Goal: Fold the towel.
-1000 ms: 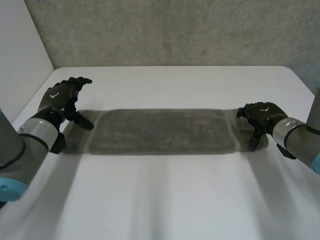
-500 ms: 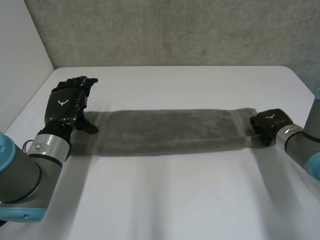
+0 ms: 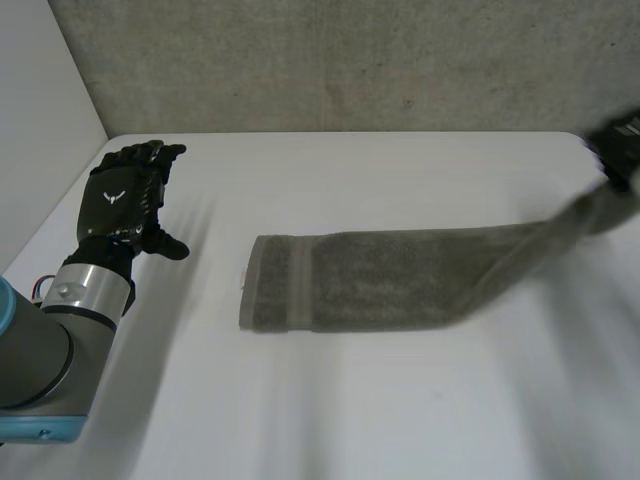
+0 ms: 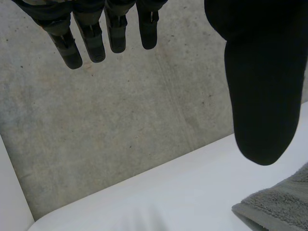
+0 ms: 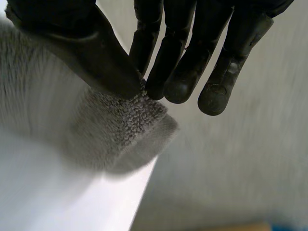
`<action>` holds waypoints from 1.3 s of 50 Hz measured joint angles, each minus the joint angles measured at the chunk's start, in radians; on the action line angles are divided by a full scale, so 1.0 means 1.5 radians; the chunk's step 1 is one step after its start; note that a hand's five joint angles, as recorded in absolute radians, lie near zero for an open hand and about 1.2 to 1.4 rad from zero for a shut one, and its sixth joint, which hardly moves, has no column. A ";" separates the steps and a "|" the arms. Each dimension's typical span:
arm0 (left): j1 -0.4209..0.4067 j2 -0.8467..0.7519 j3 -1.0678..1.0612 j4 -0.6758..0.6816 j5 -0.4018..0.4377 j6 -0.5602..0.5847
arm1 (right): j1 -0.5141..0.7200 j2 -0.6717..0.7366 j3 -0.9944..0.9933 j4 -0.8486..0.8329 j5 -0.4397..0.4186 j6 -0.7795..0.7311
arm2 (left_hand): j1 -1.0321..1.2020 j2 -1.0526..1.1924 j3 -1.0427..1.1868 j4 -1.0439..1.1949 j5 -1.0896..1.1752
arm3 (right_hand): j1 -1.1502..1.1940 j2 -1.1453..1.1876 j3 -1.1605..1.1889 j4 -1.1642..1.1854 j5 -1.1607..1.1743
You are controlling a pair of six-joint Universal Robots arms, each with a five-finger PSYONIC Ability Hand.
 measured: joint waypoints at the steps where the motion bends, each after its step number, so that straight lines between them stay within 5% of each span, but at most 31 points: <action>1: 0.000 0.000 -0.001 0.003 0.000 0.000 | 0.038 -0.005 -0.020 0.000 -0.001 0.008 | 0.000 0.000 0.000 0.000 0.000 | 0.001 0.000 0.000 0.000 0.000; 11: -0.002 0.005 -0.015 0.027 -0.001 0.003 | 0.394 0.071 -0.134 -0.005 -0.002 0.028 | -0.002 -0.001 -0.001 -0.001 -0.001 | 0.002 0.010 0.003 0.000 0.001; 18: -0.005 0.009 -0.025 0.049 0.000 0.005 | 0.531 0.170 -0.138 -0.006 -0.003 0.025 | -0.002 -0.001 -0.001 -0.001 -0.002 | 0.002 0.009 0.001 -0.001 -0.001; 20: -0.007 0.009 -0.027 0.056 0.000 0.006 | 0.554 0.200 -0.138 -0.005 -0.002 0.025 | -0.002 -0.001 -0.001 -0.001 -0.002 | -0.196 -0.182 -0.188 -0.189 -0.195; 24: -0.009 0.007 -0.027 0.063 0.000 0.007 | 0.567 0.216 -0.130 -0.005 0.000 0.030 | -0.003 -0.003 -0.004 -0.003 -0.002 | -0.608 -0.601 -0.598 -0.595 -0.627; 26: -0.010 0.006 -0.026 0.064 0.000 0.007 | 0.564 0.206 -0.121 -0.005 0.001 0.040 | -0.005 -0.004 -0.004 -0.004 -0.003 | -0.697 -0.695 -0.701 -0.701 -0.726; 38: -0.062 -0.022 0.063 0.016 -0.001 0.003 | 0.393 -0.008 0.096 -0.044 -0.004 0.277 | -0.006 -0.005 -0.006 -0.006 -0.003 | -0.729 -0.714 -0.726 -0.714 -0.734; 46: -0.132 -0.098 0.166 -0.092 -0.007 0.003 | 0.274 -0.038 0.256 -0.058 -0.040 0.311 | -0.006 -0.005 -0.006 -0.006 -0.003 | -0.728 -0.713 -0.725 -0.714 -0.732; 48: -0.145 -0.117 0.187 -0.112 -0.008 0.003 | 0.255 -0.026 0.282 -0.067 -0.060 0.309 | -0.006 -0.005 -0.006 -0.006 -0.003 | -0.663 -0.663 -0.677 -0.672 -0.674; 55: -0.162 -0.143 0.216 -0.140 -0.023 0.003 | 0.231 0.031 0.295 -0.131 -0.076 0.287 | -0.006 -0.005 -0.006 -0.006 -0.003 | -0.021 -0.008 -0.022 -0.018 -0.014; 65: -0.140 -0.067 0.203 -0.138 -0.051 -0.001 | 0.318 0.036 0.150 -0.157 0.006 0.071 | -0.012 -0.011 -0.011 -0.011 -0.006 | 0.000 -0.002 0.000 0.003 0.004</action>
